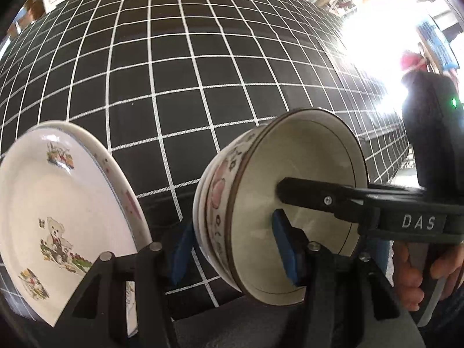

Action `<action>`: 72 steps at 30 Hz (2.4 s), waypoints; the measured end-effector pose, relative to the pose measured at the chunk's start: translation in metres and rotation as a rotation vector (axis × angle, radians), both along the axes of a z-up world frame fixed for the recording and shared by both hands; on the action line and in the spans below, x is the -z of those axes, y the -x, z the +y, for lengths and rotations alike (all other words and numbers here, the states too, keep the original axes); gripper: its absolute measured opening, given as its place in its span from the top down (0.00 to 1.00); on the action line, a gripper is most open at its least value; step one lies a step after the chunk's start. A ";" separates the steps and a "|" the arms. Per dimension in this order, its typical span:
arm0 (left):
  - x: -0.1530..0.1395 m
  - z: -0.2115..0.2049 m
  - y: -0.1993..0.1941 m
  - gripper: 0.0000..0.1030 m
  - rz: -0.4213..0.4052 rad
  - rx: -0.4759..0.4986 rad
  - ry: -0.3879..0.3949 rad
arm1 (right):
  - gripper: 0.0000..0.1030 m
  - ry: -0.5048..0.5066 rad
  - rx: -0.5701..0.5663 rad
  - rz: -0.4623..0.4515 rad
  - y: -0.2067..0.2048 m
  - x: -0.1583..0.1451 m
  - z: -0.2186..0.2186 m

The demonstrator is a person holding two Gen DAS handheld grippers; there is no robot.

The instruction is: Organize plates and bowls

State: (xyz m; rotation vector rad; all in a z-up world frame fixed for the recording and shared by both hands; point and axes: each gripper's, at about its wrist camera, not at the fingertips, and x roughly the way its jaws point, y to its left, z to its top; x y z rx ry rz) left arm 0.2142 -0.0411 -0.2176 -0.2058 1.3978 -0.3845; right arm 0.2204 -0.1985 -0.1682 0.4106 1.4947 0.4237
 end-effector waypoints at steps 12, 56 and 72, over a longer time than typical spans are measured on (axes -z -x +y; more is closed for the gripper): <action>-0.001 0.021 0.017 0.51 -0.008 -0.032 0.005 | 0.45 -0.017 0.044 0.029 0.001 -0.002 0.001; -0.105 0.159 0.014 0.53 -0.094 -0.268 -0.044 | 0.50 0.033 -0.147 -0.096 -0.021 -0.063 0.140; -0.073 0.229 0.020 0.53 -0.043 -0.358 -0.022 | 0.50 0.085 -0.236 -0.065 -0.030 -0.037 0.191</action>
